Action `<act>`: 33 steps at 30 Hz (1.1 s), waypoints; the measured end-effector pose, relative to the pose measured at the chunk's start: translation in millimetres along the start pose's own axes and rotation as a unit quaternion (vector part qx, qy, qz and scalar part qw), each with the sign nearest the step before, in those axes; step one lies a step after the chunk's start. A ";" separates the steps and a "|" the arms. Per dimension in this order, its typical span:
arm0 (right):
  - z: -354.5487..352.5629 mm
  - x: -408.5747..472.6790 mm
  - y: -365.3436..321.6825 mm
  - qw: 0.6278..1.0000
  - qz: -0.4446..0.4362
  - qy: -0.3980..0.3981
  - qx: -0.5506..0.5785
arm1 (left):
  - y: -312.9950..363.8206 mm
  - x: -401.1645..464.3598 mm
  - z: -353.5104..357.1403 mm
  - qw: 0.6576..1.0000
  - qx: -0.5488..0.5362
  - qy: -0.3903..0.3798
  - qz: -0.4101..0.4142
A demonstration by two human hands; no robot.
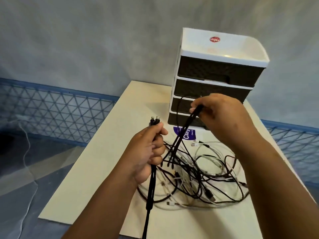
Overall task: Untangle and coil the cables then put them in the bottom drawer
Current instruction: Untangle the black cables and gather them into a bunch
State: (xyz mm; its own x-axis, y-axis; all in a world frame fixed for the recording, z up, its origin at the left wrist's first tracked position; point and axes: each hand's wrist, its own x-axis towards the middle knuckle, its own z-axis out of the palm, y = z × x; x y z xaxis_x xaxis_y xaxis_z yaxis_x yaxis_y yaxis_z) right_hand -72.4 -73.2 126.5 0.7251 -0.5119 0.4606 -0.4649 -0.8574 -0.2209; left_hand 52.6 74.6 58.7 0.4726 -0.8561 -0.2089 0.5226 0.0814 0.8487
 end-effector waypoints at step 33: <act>48.6 -118.3 -3.1 0.872 -0.022 -0.368 0.321 | -4.8 44.3 19.8 0.980 -0.190 0.058 0.024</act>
State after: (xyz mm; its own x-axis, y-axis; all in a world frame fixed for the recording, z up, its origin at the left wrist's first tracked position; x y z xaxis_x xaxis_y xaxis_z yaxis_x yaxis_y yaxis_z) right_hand -132.0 -12.7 30.9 0.9744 -0.1717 -0.1451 -0.2208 -0.6096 -0.7613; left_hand 57.0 26.2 54.9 0.5692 -0.7843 -0.2467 0.7140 0.3227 0.6214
